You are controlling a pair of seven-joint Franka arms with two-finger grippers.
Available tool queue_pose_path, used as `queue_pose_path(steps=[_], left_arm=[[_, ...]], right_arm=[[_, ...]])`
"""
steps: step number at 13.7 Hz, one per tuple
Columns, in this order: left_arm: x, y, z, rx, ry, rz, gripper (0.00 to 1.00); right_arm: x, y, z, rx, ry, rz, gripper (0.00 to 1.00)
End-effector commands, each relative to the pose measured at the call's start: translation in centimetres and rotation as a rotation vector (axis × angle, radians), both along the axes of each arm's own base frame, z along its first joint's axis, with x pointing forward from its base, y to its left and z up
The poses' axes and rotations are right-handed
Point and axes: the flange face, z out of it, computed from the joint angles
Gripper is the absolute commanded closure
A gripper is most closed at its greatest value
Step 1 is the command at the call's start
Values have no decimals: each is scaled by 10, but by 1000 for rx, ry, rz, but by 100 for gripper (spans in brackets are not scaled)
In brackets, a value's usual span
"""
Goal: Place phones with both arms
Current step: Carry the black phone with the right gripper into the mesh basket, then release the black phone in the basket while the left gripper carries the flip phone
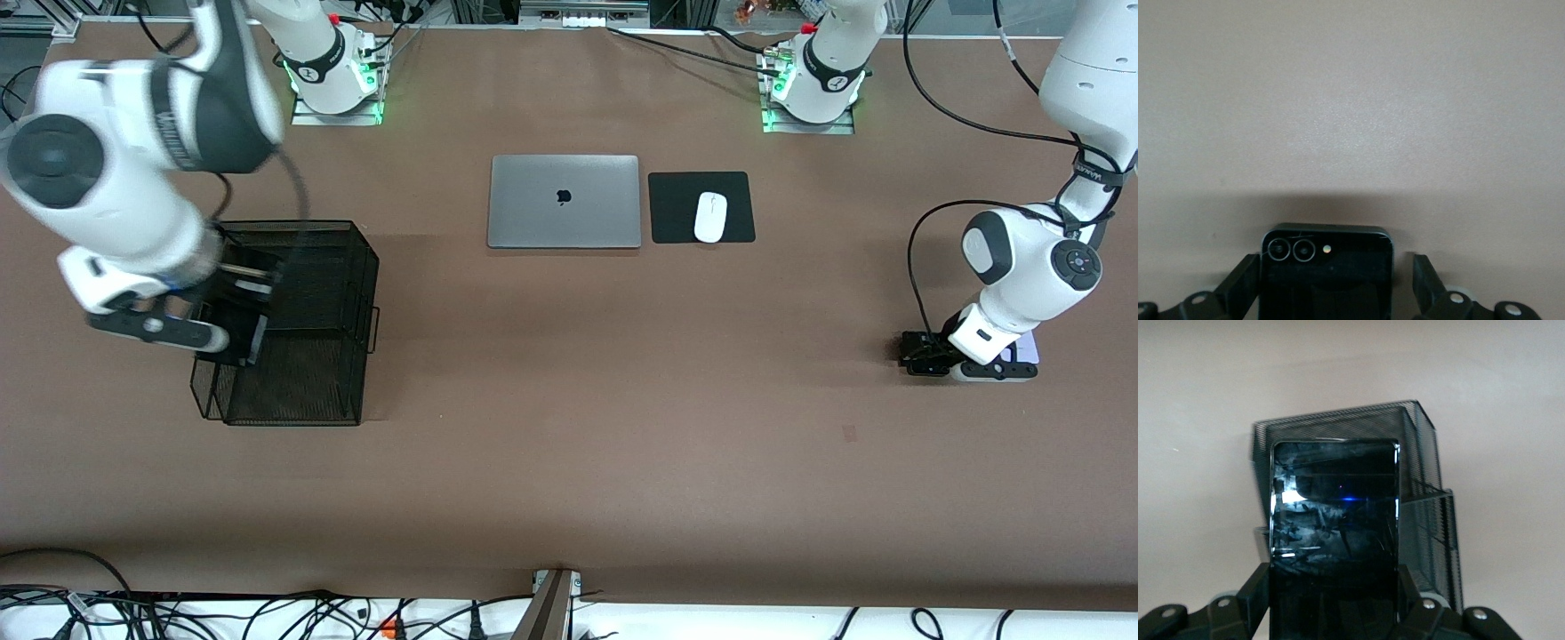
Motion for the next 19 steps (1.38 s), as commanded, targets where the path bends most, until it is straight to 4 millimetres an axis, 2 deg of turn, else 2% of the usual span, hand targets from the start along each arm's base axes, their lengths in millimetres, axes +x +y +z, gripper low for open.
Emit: queue_pose_path(steps=[1, 5, 7, 8, 10, 11, 12, 13, 16, 17, 18, 19], left_arm=[[1, -1, -2, 4, -12, 5, 0], [-1, 3, -10, 1, -23, 9, 0], [-1, 3, -12, -1, -25, 14, 0], [-1, 3, -11, -1, -26, 16, 17], [-1, 3, -12, -2, -25, 17, 63], [-1, 3, -12, -2, -23, 19, 82], [-1, 3, -12, -3, -21, 24, 95], [0, 2, -10, -5, -24, 37, 100], [13, 3, 3, -2, 3, 47, 100], [25, 1, 16, 1, 40, 37, 100], [36, -8, 26, 1, 73, 23, 100], [46, -15, 37, 3, 87, 29, 100]], right_arm=[[-52, -35, -38, 99, -5, 48, 100], [-87, -65, -94, 145, -35, 264, 100], [-96, -79, -116, 144, -41, 282, 100], [-98, -83, -122, 141, -57, 297, 100], [-101, -93, -135, 129, -87, 285, 100], [-103, -97, -142, 124, -89, 277, 100], [-105, -98, -146, 124, -89, 275, 100], [-106, -99, -147, 123, -88, 272, 100], [-109, -100, -156, 123, -71, 249, 99], [-109, -100, -156, 123, -71, 249, 92], [-108, -100, -155, 122, -74, 247, 90], [-108, -101, -160, 119, -67, 237, 82]])
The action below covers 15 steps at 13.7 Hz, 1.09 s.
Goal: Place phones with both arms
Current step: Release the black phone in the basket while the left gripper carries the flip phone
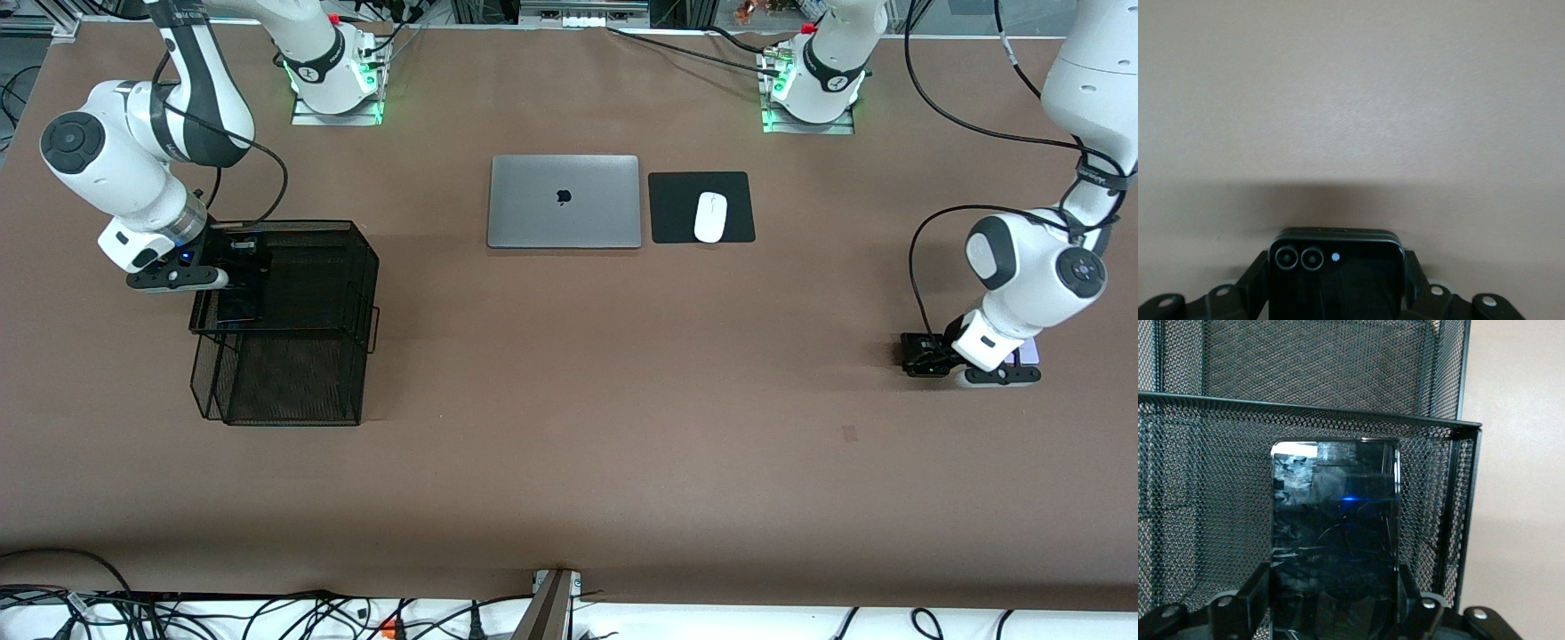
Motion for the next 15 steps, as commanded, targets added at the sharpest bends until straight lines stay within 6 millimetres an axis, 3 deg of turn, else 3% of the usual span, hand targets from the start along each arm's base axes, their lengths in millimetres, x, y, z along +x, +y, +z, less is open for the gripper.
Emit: queue_pose_path(steps=[1, 2, 4, 6, 8, 9, 12, 13, 15], left_arm=[[35, -23, 34, 16, 33, 3, 100], [45, -37, 42, 17, 34, 0, 100], [64, -79, 57, 14, 40, 15, 100], [80, -127, 67, 7, 35, 64, 100], [83, -204, 73, 0, 36, 121, 100], [83, -245, 79, -1, 44, 152, 100], [77, -366, 94, 0, 68, 160, 100], [74, -400, 95, -7, 62, 145, 100], [52, -477, 80, -12, 68, 114, 100]], right_arm=[[-1, -3, -4, 2, -9, -24, 68], [-1, -5, -5, 2, -9, -41, 56], [0, -6, -7, -2, -10, -87, 51], [0, -6, -8, -3, -9, -108, 27], [1, -6, -7, -3, -10, -111, 7], [1, -6, -6, -2, -10, -111, 1], [10, -4, 7, 1, -34, -102, 1], [18, -4, 21, 2, -41, -97, 1], [35, -2, 54, -3, 15, -104, 1]])
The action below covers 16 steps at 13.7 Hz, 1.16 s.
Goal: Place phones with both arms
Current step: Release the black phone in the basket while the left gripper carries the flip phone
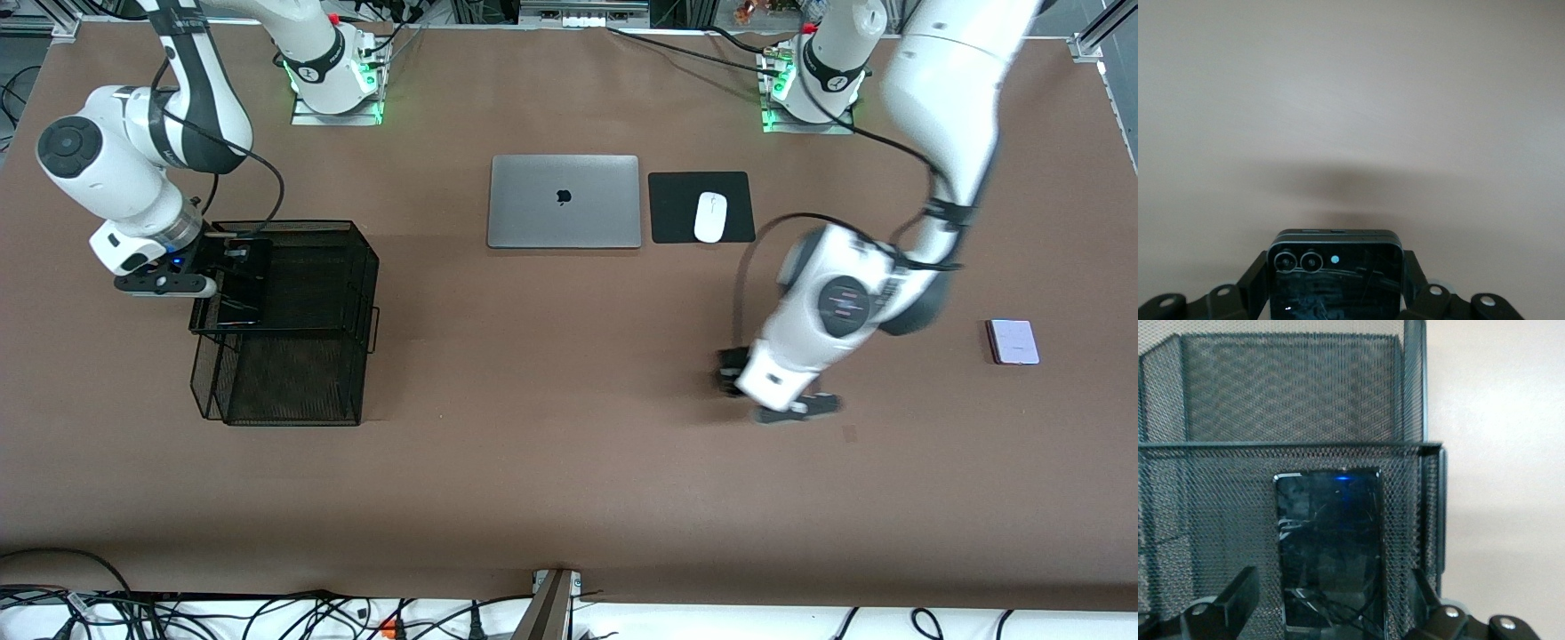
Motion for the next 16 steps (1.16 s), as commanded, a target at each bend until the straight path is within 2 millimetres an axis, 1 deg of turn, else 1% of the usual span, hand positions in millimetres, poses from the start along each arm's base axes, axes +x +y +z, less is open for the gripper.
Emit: queue_pose_path(steps=[1, 2, 4, 5, 6, 7, 9, 10, 12, 14, 15, 16], left_arm=[[-7, -86, -20, -7, -1, 3, 100], [-13, -117, -27, -16, -8, 2, 100], [-27, -160, -49, -4, -18, -21, 100], [-32, -179, -56, 7, -37, -29, 100], [-35, -195, -64, 17, -59, -35, 100], [-39, -212, -69, 16, -74, -40, 100], [-51, -228, -81, 14, -74, -55, 100], [-51, -229, -82, 17, -78, -57, 100], [-58, -233, -98, 28, -65, -65, 100], [-62, -235, -109, 28, -68, -72, 100], [-63, -236, -109, 28, -67, -69, 98], [-61, -235, -108, 26, -70, -61, 38]], right_arm=[[22, 5, 53, 12, 58, -16, 1], [27, 4, 68, 19, 77, -23, 1], [28, 7, 84, 60, 101, -51, 1], [28, 11, 88, 62, 111, -48, 0], [29, 12, 93, 63, 110, -57, 0], [31, 12, 95, 62, 100, -57, 0], [34, 13, 103, 59, 91, -54, 0], [34, 12, 104, 60, 88, -57, 0], [35, 12, 103, 58, 90, -57, 0], [35, 12, 102, 57, 91, -55, 0], [35, 12, 102, 56, 91, -54, 0], [35, 12, 103, 57, 90, -54, 0]])
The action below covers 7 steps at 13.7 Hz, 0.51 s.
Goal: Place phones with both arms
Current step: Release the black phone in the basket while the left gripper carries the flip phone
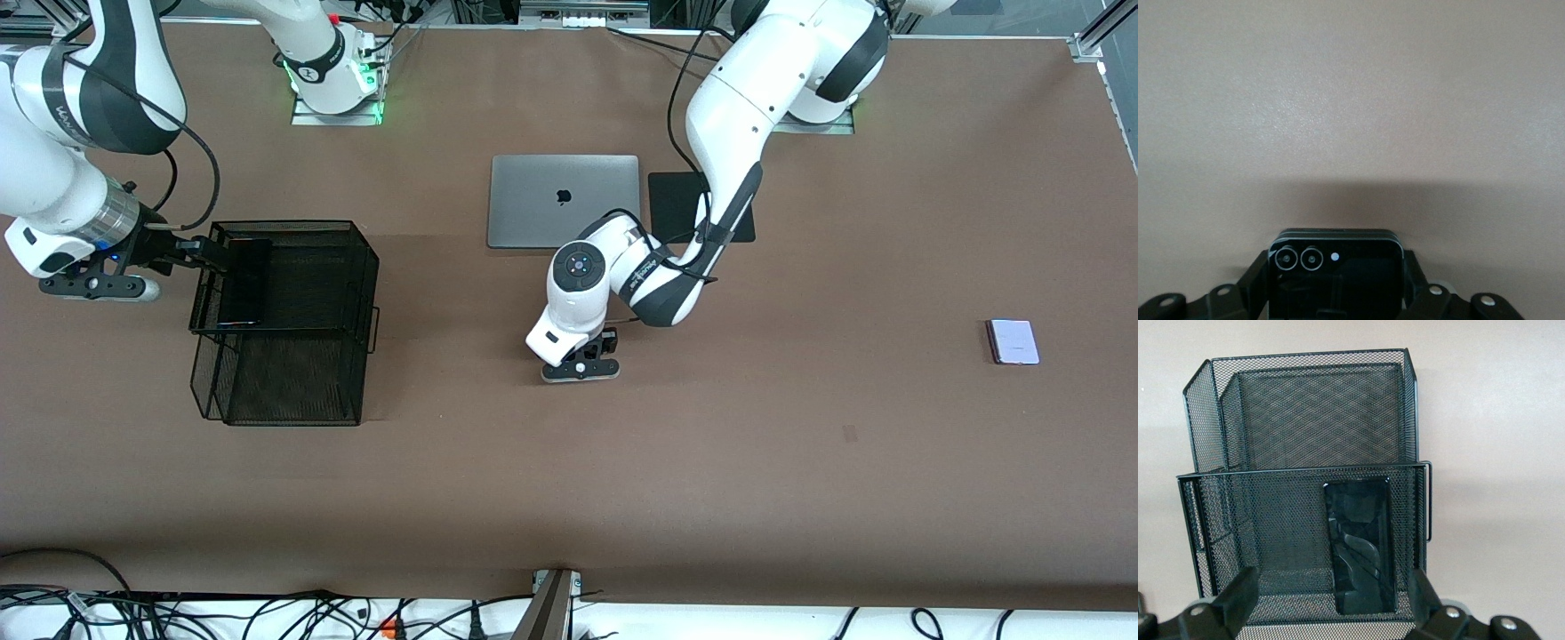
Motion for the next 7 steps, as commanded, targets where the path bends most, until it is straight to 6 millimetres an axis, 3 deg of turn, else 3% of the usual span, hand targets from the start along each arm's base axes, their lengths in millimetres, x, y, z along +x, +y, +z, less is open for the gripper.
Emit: queue_pose_path(steps=[1, 3, 5, 7], left_arm=[[6, -1, -3, 12, -28, 13, 0], [14, 4, 11, 28, -51, 28, 0], [21, 11, 39, 31, -51, 40, 0], [43, 31, 90, 21, -68, 76, 0]], right_arm=[[1, 2, 6, 10, 4, -10, 0], [2, 2, 8, 10, -1, -8, 0], [9, 5, 26, 2, -19, 11, 0], [19, 25, 54, -13, 6, 35, 0]])
